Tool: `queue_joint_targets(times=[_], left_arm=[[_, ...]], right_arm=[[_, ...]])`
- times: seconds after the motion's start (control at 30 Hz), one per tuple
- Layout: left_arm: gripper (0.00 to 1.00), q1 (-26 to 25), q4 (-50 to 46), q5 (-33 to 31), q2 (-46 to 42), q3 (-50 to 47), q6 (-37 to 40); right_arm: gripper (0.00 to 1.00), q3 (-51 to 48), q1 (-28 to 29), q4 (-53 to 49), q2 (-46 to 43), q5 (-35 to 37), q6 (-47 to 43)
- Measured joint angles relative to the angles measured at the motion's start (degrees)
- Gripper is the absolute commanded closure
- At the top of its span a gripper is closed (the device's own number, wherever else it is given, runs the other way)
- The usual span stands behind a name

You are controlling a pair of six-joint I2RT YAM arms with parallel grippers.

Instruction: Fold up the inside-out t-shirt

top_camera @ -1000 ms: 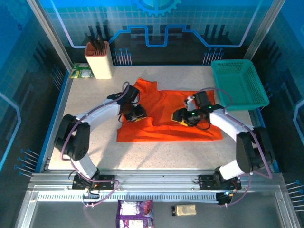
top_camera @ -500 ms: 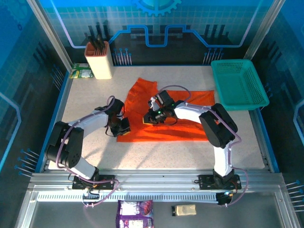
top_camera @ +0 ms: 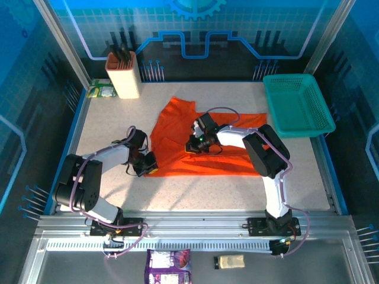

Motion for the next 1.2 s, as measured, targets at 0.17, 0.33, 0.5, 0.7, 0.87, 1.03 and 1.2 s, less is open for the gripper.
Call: queue_joint_targets(times=[0.17,0.33,0.5,0.7,0.87,1.03,1.2], left_arm=[[0.94,0.04,-3.19,-0.33,-3.02,1.40,0.02],[0.94,-1.66,-5.75,-1.14,-3.80,10.29,0.04],[0.94,-6.27,-5.22,-1.86,1.77,19.34,0.07],[0.95,-7.74,-4.15,-2.69,11.65,20.92,0.59],[0.95,-6.64,-2.60,-3.34,13.20,17.16,1.14],[0.95,-3.85,0.68,-2.64,8.68,9.75,1.07],[0.94,-2.23,0.48,-2.67,1.46,2.12,0.90]], right_arm=[[0.85,-3.10,-2.16,-2.21,-5.66,0.42,-0.92],[0.82,-8.37,-10.43,-6.62,-18.14,1.14,-4.13],[0.77,-16.06,-20.83,-11.63,-27.61,3.37,-8.90],[0.72,-24.90,-32.11,-15.91,-30.16,3.63,-13.29],[0.55,-28.48,-34.10,-16.35,-29.62,3.34,-15.17],[0.51,-31.61,-33.44,-16.09,-31.06,3.19,-14.91],[0.50,-36.24,-32.30,-18.23,-36.59,3.10,-14.67]])
